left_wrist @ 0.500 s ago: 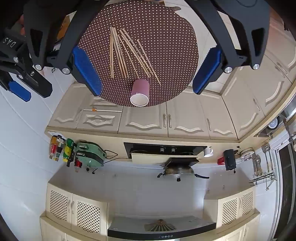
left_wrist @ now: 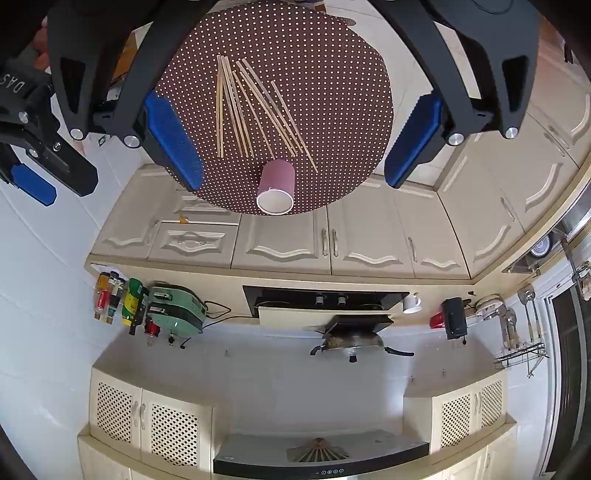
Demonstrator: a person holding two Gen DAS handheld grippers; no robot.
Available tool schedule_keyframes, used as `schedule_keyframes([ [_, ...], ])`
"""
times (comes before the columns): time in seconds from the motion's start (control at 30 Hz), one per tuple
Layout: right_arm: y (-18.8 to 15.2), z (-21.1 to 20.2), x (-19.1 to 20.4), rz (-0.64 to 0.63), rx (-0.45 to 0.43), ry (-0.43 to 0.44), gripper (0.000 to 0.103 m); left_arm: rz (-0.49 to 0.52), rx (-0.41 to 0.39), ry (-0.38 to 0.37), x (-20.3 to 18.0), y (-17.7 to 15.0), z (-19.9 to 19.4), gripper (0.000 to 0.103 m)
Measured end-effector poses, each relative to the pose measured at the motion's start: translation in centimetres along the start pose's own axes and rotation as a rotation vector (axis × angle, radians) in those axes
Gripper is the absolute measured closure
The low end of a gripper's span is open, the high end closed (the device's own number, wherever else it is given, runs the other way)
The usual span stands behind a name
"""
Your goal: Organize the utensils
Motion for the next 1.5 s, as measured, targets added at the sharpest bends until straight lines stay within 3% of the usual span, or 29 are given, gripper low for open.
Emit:
schedule_keyframes([
  [1.5, 0.2, 1.1, -0.1, -0.003, 0.024, -0.02, 0.008, 0.014, 0.014, -0.013, -0.4, 0.6, 1.8, 0.006],
])
Point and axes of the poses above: each gripper's, at about its wrist camera, not at the fingertips, and z roughly the way its jaws point, x to its left, y to its top, the point moved 6 cm from there along z, roughly the way its jaws point, and after that the axes turned 9 degrees about z, right-handed, at the moved point
